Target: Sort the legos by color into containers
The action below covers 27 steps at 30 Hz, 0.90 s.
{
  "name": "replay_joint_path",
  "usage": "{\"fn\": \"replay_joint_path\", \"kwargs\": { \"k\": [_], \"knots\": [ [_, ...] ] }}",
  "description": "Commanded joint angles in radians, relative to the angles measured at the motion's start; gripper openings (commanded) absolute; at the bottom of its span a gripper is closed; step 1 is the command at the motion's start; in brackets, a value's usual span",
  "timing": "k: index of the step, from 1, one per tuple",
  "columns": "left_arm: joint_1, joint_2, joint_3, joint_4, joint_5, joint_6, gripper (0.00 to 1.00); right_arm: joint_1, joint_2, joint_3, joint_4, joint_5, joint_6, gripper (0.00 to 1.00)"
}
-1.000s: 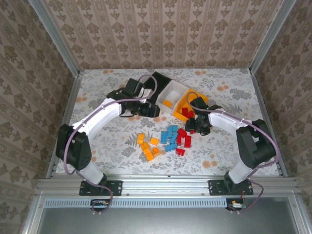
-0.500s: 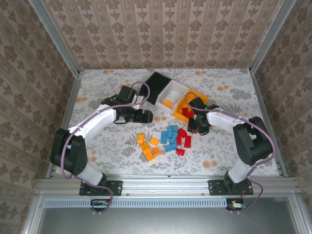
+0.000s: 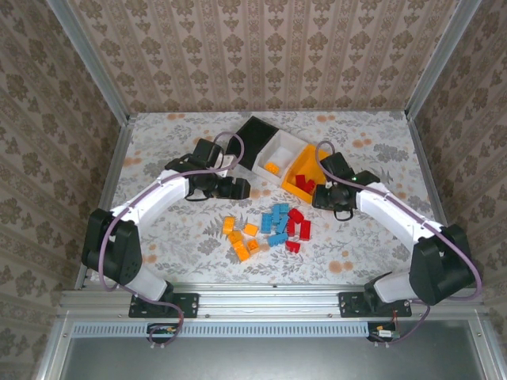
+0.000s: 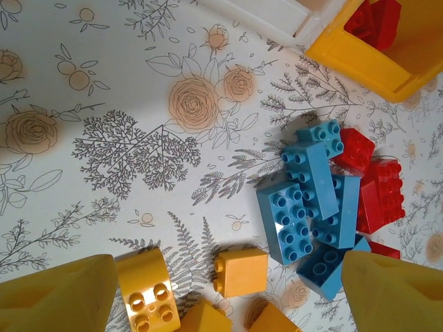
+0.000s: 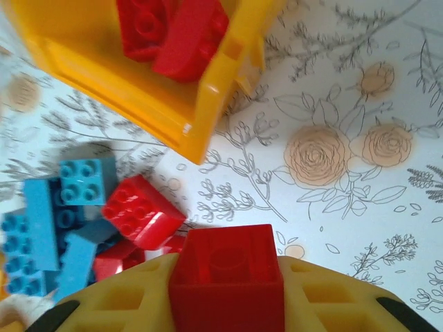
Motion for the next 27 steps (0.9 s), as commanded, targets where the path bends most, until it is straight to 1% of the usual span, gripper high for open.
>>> {"fn": "replay_joint_path", "kwargs": {
  "k": [1,4,9,13,16,19,22,25,27],
  "knots": [
    [0.004,-0.034,-0.016,-0.002,0.019,-0.008,0.85,-0.013,0.019,0.114,-0.053,0.017,-0.027,0.34],
    [-0.004,-0.043,-0.024,-0.010,0.020,-0.010,0.86,-0.032,0.113,0.203,-0.062,-0.001,-0.056,0.34],
    [-0.041,-0.079,-0.069,-0.040,-0.011,-0.016,0.86,-0.067,0.271,0.330,-0.045,-0.023,-0.092,0.34],
    [-0.065,-0.123,-0.137,-0.058,-0.048,-0.050,0.86,-0.092,0.388,0.407,-0.037,-0.034,-0.112,0.35],
    [-0.073,-0.146,-0.182,-0.064,-0.069,-0.070,0.86,-0.099,0.442,0.437,-0.031,-0.038,-0.122,0.37],
    [-0.077,-0.149,-0.215,-0.087,-0.115,-0.072,0.86,-0.100,0.475,0.458,-0.028,-0.044,-0.124,0.43],
    [-0.076,-0.131,-0.235,-0.101,-0.153,-0.069,0.86,-0.099,0.479,0.459,-0.027,-0.049,-0.125,0.53],
    [-0.077,-0.101,-0.236,-0.097,-0.156,-0.071,0.86,-0.100,0.454,0.447,-0.028,-0.047,-0.124,0.60],
    [-0.077,-0.086,-0.232,-0.092,-0.156,-0.075,0.86,-0.099,0.426,0.437,-0.029,-0.047,-0.124,0.62]
  ]
}}
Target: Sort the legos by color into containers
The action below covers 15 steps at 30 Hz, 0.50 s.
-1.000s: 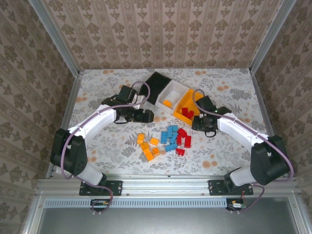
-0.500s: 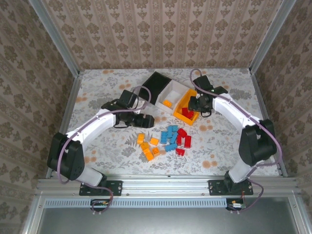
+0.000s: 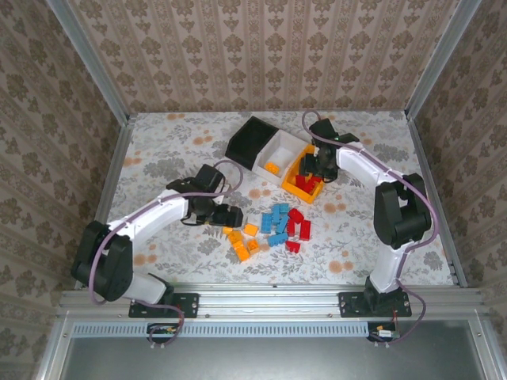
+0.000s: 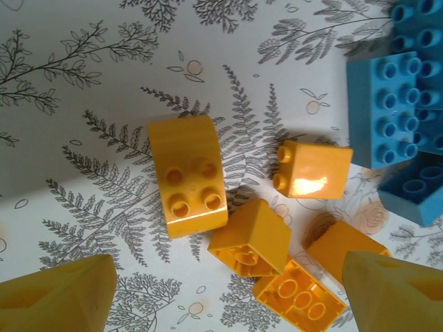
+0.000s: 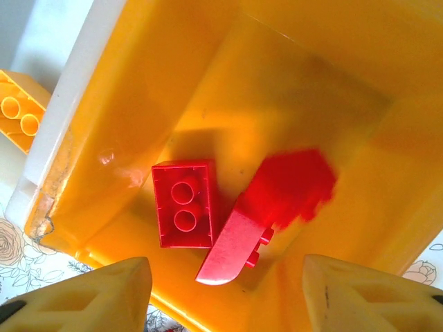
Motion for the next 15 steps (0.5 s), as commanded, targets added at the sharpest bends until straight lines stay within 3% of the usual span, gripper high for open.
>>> {"fn": "replay_joint_path", "kwargs": {
  "k": [1,6,15],
  "knots": [
    [-0.004,0.025,-0.002,-0.020,-0.029,-0.021,0.86,-0.001,-0.057,-0.006,-0.019,-0.010,-0.006,0.62],
    [-0.002,0.043,-0.011,-0.009,-0.036,-0.015,0.85,0.008,-0.209,-0.111,-0.014,-0.021,0.025,0.64],
    [0.001,0.096,-0.023,0.019,-0.052,-0.008,0.82,0.050,-0.546,-0.459,0.007,-0.029,0.110,0.66]
  ]
}}
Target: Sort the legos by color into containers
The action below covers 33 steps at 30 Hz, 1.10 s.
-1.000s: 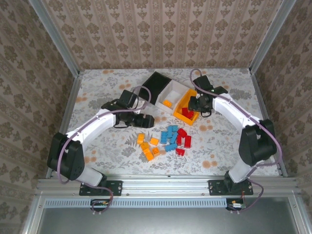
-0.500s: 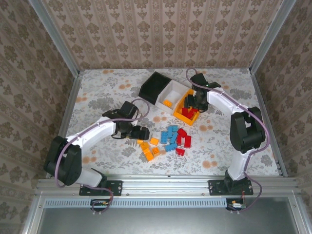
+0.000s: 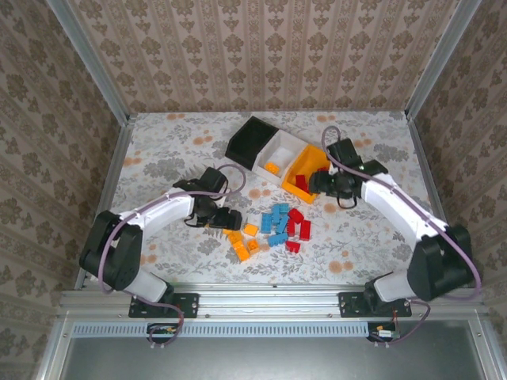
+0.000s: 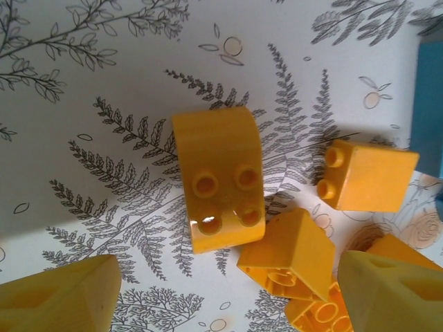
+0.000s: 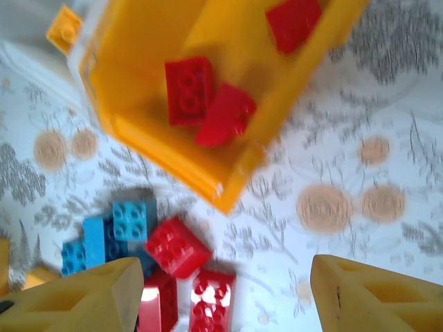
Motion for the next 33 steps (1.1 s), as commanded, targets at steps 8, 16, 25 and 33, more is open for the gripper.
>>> {"fn": "replay_joint_path", "kwargs": {
  "k": [8,16,25,33],
  "knots": [
    [0.001,0.072,0.005,0.031,-0.032,-0.006,0.77,0.046,-0.198,-0.241,0.018,-0.016,0.119,0.67],
    [-0.012,0.178,0.074,0.049,-0.036,0.002,0.69,0.083,-0.218,-0.304,0.067,-0.024,0.166,0.67],
    [-0.020,0.220,0.102,0.031,-0.046,0.015,0.43,0.092,-0.194,-0.304,0.105,-0.029,0.177,0.67],
    [0.008,0.162,0.116,0.002,-0.025,0.022,0.29,0.094,-0.170,-0.292,0.119,-0.032,0.174,0.67]
  ]
}}
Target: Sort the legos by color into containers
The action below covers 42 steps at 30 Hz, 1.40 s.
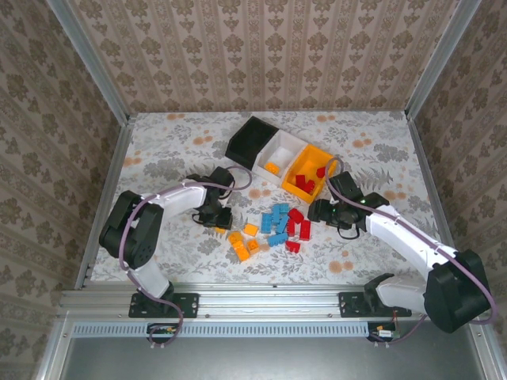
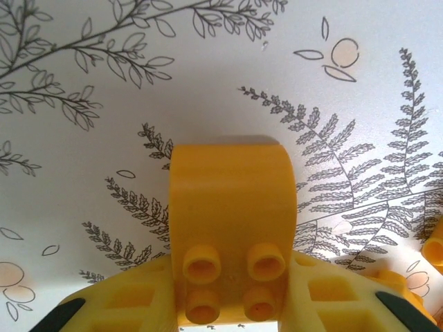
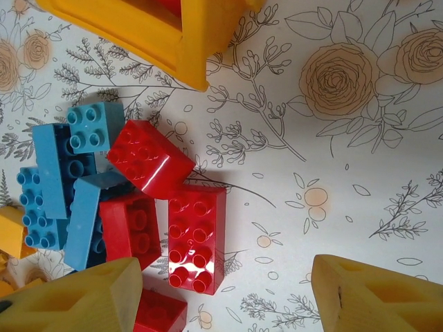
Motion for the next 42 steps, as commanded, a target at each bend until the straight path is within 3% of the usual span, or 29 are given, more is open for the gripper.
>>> {"fn": "replay_joint_path", "kwargs": {
  "k": [1,5,9,19,25,29,36,42],
  "knots": [
    [0.019,-0.039,0.037,0.055,0.086,0.013,0.29,0.007,0.004,0.008,0.011,-0.007,0.014,0.67],
    [0.051,-0.066,0.143,0.056,0.145,0.017,0.29,0.007,0.007,0.013,0.011,-0.002,0.012,0.67],
    [0.053,-0.003,0.354,0.050,0.180,0.024,0.29,0.007,0.003,0.007,0.014,-0.005,0.021,0.67],
    [0.019,0.374,0.909,0.055,0.265,0.024,0.29,0.008,-0.081,-0.028,-0.041,0.000,0.055,0.67],
    [0.001,0.561,1.130,-0.017,0.265,0.042,0.30,0.017,-0.121,-0.064,-0.090,-0.007,0.075,0.67],
    [-0.007,0.625,1.218,-0.062,0.254,0.061,0.30,0.033,-0.140,-0.096,-0.087,-0.010,0.093,0.67],
    [-0.013,0.659,1.273,-0.099,0.264,0.067,0.55,0.078,-0.070,-0.104,-0.060,-0.011,0.107,0.67],
    [-0.017,0.568,1.199,-0.097,0.251,0.077,0.64,0.120,0.028,-0.073,-0.021,-0.007,0.106,0.65]
  ]
}}
